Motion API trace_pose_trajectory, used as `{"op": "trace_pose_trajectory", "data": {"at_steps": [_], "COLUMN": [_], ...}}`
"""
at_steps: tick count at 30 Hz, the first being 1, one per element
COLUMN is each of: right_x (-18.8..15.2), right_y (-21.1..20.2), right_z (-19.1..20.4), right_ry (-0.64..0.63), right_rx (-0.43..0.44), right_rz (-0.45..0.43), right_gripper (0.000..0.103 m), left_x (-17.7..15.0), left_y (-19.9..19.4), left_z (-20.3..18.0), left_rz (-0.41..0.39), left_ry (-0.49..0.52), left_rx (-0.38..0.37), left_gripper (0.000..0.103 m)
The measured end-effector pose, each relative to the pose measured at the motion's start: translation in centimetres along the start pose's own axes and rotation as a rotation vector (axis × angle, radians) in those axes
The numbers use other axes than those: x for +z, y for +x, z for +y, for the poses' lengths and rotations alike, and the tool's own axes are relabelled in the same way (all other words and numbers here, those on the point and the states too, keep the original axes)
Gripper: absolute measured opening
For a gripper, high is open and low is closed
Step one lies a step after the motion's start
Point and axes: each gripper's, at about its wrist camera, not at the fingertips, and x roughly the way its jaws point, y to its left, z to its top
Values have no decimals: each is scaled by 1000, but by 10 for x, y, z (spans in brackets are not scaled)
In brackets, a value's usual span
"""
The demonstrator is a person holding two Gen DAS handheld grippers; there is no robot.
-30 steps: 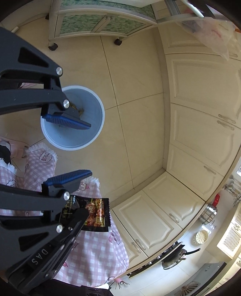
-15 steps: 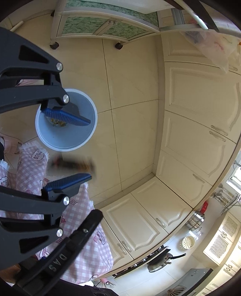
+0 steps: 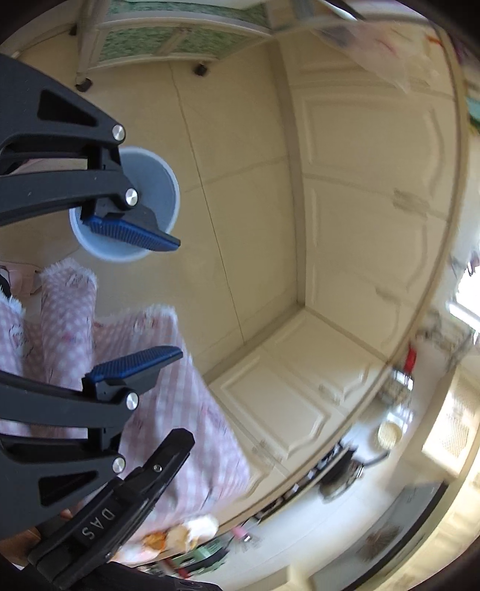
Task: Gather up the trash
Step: 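Open the right tool over the bin to drop the dark packet, then grasp the orange slice with the left tool while the right tool grasps the orange-printed white bag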
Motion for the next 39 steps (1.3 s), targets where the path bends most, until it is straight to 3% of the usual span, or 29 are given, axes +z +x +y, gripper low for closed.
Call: {"op": "trace_pose_trajectory", "data": {"at_steps": [9,17,23,33,37,39], "right_x": [-8,-38,-57,-58,-53,-50], "right_y": [-128,-210,-217,-202,-190,-184], "right_z": [-84,-186,-240,-297,-309,-313], "right_ry": [75,226,334,430,475,492], "right_rx": [-143,-321,-368,-384,-356,-347], "right_rz": [-183,-280,-256,-207,-176,-163], "right_gripper": [33,43,50,66,68,68], "left_x": [-18,-44,-61,-61,-56,-54], "left_y": [-30,-29,3,70,79,85], "left_z": [-141,-258,-320,-364,-369,-372], "left_rz": [8,53,132,222,217,223], "left_ry": [186,381,475,514,526,541], "left_rx": [-167,-235,-243,-134,-117,-108], "left_gripper": [55,62,62,61,55,38]}}
